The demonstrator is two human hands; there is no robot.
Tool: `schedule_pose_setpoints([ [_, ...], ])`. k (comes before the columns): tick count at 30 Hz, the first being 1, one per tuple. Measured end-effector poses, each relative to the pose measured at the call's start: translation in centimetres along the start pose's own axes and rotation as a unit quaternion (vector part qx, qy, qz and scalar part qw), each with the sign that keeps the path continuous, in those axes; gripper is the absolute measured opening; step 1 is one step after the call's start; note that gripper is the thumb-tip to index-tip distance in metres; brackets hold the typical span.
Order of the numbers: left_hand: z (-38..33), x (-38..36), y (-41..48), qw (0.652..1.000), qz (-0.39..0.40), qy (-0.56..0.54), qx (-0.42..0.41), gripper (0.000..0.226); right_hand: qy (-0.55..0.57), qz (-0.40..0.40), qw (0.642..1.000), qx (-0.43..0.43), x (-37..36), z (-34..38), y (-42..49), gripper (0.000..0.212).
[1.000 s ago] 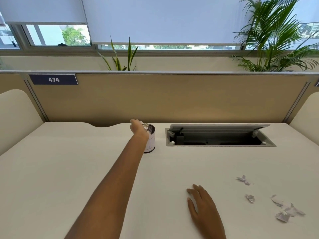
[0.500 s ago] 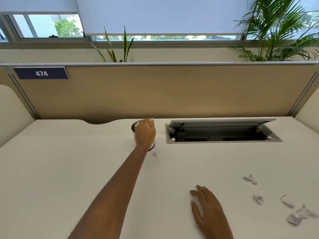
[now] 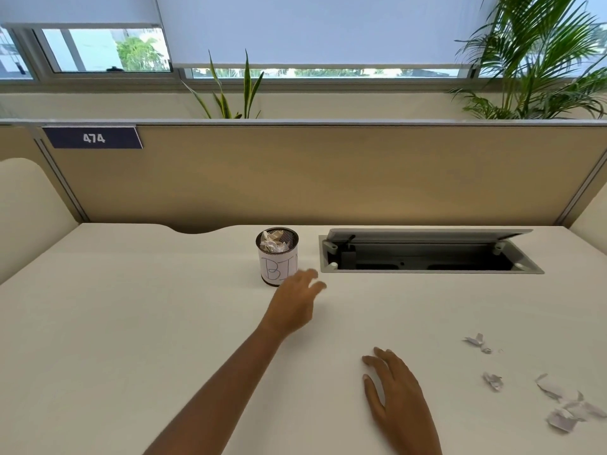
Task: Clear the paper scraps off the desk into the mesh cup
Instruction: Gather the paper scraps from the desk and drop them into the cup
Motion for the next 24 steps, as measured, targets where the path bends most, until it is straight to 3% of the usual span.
schedule_pose_setpoints([
  [2, 0.5, -1.8, -1.3, 0.998, 0.046, -0.025, 0.036, 0.038, -0.008, 0.011, 1.0, -0.003, -0.1, 0.1, 0.3, 0.078],
  [6, 3.8, -4.6, -3.3, 0.977, 0.106, -0.013, 0.186, 0.039, -0.007, 0.032, 0.999, -0.024, -0.3, 0.0, 0.7, 0.078],
  [8, 4.4, -4.7, -3.5, 0.971, 0.095, -0.026, 0.216, 0.033, 0.006, 0.046, 0.998, -0.032, -0.7, -0.1, 0.9, 0.071],
  [12, 4.8, -4.5, -3.6, 0.966, 0.091, -0.037, 0.24, 0.025, 0.035, 0.041, 0.998, -0.033, -1.9, -0.6, 1.2, 0.025],
  [20, 6.4, -2.2, -5.4, 0.954, -0.003, -0.054, 0.296, 0.021, 0.065, 0.056, 0.996, -0.031, -3.1, -0.4, 2.2, 0.027],
  [24, 7.1, -0.8, -6.2, 0.954, -0.036, -0.037, 0.296, 0.006, 0.105, 0.082, 0.991, 0.004, -4.0, 1.7, 4.0, 0.034],
])
Point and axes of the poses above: each hand's wrist, its own y-axis towards the middle knuckle, its own x-axis out of the back of the hand, z = x × y, the point moved 10 cm from there along y, towards the middle knuckle, and after that the axes turned 8 degrees about -y, right-handed, at the moved point
